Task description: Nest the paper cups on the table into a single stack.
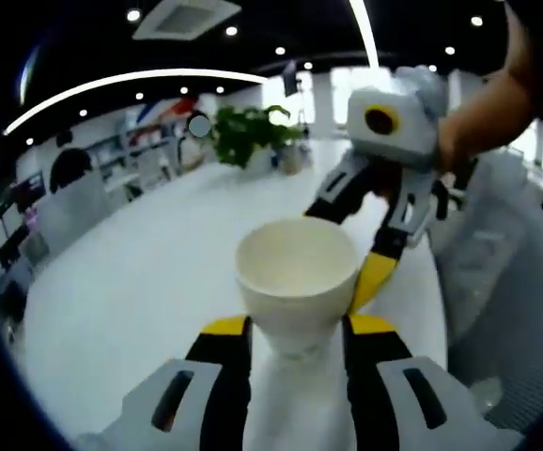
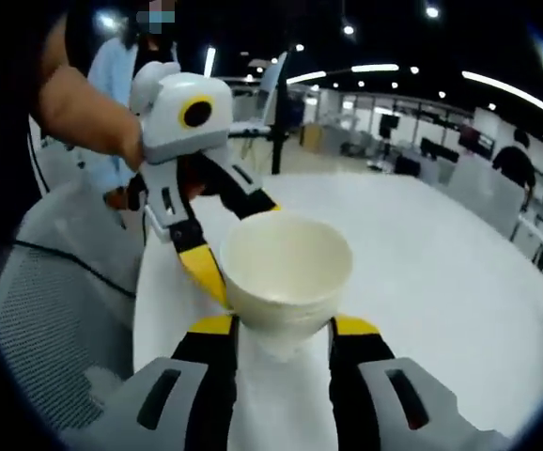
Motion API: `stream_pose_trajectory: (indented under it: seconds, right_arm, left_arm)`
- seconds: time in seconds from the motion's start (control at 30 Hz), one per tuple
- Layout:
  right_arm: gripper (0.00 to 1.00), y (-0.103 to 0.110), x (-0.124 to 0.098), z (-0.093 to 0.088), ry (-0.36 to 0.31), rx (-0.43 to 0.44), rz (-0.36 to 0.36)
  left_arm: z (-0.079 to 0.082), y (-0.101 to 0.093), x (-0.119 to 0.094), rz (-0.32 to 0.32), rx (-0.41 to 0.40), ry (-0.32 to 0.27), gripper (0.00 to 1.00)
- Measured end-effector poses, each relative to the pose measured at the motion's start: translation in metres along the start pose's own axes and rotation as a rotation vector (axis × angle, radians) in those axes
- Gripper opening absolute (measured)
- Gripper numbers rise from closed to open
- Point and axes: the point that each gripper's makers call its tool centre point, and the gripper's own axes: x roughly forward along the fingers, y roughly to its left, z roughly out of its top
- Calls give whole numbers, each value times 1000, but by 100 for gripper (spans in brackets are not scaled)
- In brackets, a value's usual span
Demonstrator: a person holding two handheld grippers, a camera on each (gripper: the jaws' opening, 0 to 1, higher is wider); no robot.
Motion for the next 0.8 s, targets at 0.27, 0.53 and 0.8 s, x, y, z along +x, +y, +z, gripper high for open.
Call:
stream_pose_trajectory:
  seconds: [0.27,0.53,0.8]
  right_arm:
    - [34,-63,15,29,29,-72,-14]
    - [33,-120,26,43,30,-67,-39]
    - [33,-145,54,19,84,10,-6]
  left_arm:
    - [23,64,19,37,42,1,36]
    - [44,117,40,31,85,7,36]
    - [21,141,68,44,5,65,37]
